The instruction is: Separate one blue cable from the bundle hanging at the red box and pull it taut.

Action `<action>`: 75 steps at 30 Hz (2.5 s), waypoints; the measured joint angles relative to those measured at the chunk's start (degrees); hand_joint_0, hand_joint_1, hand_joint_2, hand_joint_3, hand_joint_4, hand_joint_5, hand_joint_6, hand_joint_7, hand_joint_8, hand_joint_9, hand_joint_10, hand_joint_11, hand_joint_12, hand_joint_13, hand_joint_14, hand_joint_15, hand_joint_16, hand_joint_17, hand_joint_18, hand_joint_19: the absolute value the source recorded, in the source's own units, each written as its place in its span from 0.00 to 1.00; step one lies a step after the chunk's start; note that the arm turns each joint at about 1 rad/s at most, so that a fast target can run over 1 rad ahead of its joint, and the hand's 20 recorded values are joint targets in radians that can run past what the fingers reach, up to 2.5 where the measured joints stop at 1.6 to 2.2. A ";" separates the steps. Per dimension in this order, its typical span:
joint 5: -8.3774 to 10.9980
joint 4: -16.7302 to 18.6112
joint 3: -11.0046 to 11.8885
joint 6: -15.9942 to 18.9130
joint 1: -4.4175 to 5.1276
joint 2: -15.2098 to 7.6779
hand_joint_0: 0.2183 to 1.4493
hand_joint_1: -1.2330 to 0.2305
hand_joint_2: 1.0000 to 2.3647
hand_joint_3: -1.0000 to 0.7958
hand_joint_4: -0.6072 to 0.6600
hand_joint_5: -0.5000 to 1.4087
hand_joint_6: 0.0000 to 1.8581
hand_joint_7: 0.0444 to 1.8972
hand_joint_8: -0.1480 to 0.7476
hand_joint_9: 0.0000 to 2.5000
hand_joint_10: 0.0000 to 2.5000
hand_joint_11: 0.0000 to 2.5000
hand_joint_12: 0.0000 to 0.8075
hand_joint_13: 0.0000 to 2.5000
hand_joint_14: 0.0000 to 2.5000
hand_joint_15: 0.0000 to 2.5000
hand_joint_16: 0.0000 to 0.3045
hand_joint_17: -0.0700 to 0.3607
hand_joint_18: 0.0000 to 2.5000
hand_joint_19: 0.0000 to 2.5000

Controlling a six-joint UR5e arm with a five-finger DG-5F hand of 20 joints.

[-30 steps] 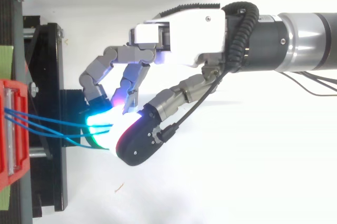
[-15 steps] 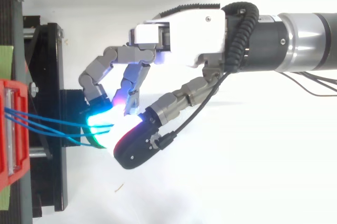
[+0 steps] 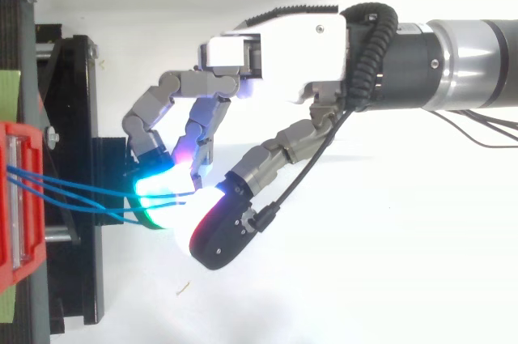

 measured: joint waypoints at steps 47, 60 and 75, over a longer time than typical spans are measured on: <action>0.18 0.25 -0.04 0.00 0.17 0.00 0.32 0.36 0.00 0.28 0.55 0.20 0.49 0.71 0.59 0.44 0.01 0.35 0.49 0.41 0.01 0.23 0.15 0.41 0.40 0.22; 0.37 0.28 -0.09 0.07 0.21 -0.02 0.31 0.41 0.00 0.31 0.58 0.19 0.46 0.66 0.59 0.41 0.01 0.33 0.51 0.40 0.01 0.22 0.17 0.43 0.39 0.23; 0.79 0.50 -0.09 0.09 0.26 -0.01 0.22 0.43 0.00 0.28 0.61 0.19 0.45 0.60 0.60 0.41 0.01 0.33 0.53 0.40 0.01 0.22 0.18 0.45 0.40 0.22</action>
